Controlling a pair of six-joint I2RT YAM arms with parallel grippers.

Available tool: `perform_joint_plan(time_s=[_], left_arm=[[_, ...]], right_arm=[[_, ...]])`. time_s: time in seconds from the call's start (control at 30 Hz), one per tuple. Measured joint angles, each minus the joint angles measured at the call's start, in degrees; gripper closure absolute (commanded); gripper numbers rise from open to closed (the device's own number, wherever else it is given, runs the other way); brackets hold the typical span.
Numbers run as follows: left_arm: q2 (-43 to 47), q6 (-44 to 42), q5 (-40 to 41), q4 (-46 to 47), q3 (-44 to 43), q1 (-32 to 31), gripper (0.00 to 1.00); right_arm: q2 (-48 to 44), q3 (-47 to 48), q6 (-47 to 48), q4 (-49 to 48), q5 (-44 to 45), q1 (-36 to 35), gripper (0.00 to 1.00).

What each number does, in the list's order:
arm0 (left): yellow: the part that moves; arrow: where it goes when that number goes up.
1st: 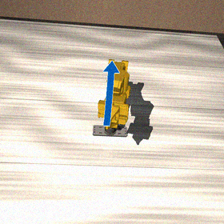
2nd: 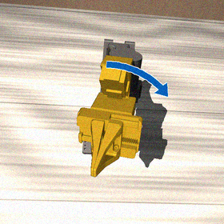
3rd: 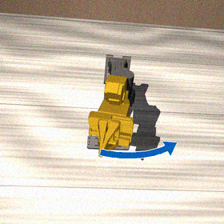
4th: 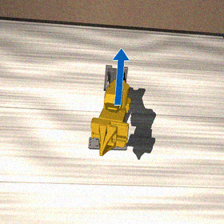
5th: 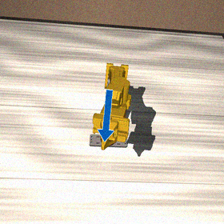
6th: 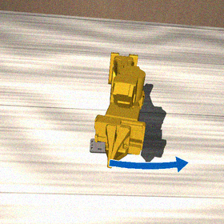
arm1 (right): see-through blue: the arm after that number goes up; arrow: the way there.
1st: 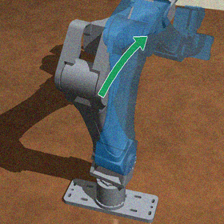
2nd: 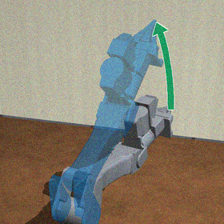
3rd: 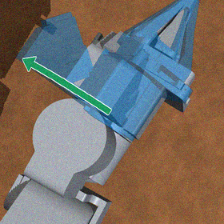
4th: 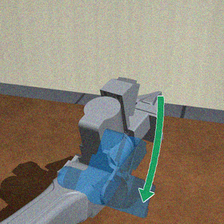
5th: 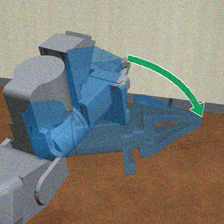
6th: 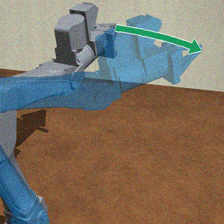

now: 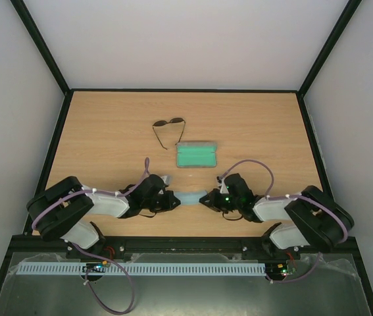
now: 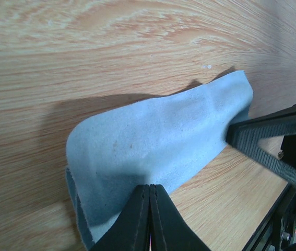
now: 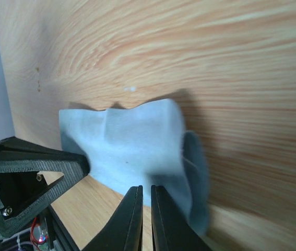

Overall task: Organize the sunglasses
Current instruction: Adjust the glasses cleaning cloth at the center of the board, then pick up the glasses cleaning cloth from the center of the board.

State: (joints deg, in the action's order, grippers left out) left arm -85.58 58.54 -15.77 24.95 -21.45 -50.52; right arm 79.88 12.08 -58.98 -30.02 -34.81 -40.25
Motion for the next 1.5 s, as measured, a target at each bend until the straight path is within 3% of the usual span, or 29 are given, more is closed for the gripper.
perform_joint_plan(time_s=[0.17, 0.33, 0.43, 0.5, 0.57, 0.67, 0.93, 1.13, 1.23, 1.5], left_arm=[[0.2, 0.0, 0.4, -0.2, 0.0, 0.0, 0.97], [1.6, -0.3, 1.2, -2.2, 0.0, -0.1, 0.89], [3.8, -0.8, 1.9, -5.3, 0.0, -0.1, 0.77], [6.2, -1.0, 2.7, -8.2, -0.2, -0.1, 0.60], [8.7, -1.2, 3.4, -11.2, -0.6, -0.1, 0.50], [12.9, -1.8, 4.5, -15.7, -2.6, -0.1, 0.39], [18.5, -3.7, 7.7, -24.0, -5.9, 1.4, 0.40], [20.8, -5.2, 8.6, -28.9, -4.2, 5.9, 0.28], [23.1, -5.9, 8.8, -30.9, -3.9, 6.9, 0.24], [27.2, -7.6, 8.7, -33.5, -3.8, 8.2, 0.23]], right_arm=[[-5.7, -1.4, 2.6, 6.0, 0.5, 5.0, 0.93], [-10.0, -1.9, 5.1, 11.8, 0.8, 7.8, 0.92], [-12.3, -2.0, 6.1, 14.8, 1.2, 8.3, 0.91], [-14.3, -2.0, 6.5, 17.0, 1.6, 8.4, 0.89], [-16.3, -1.9, 7.1, 19.5, 2.1, 8.4, 0.89], [-18.8, -0.3, 8.6, 24.4, 3.5, 8.4, 0.87], [-19.1, 8.1, 13.7, 35.4, 8.1, 8.3, 0.78], [-16.9, 14.2, 15.9, 42.5, 13.5, 5.5, 0.71], [-15.0, 16.7, 16.1, 44.7, 16.0, 2.8, 0.72], [-7.4, 21.3, 14.2, 47.1, 21.3, -4.3, 0.76]])
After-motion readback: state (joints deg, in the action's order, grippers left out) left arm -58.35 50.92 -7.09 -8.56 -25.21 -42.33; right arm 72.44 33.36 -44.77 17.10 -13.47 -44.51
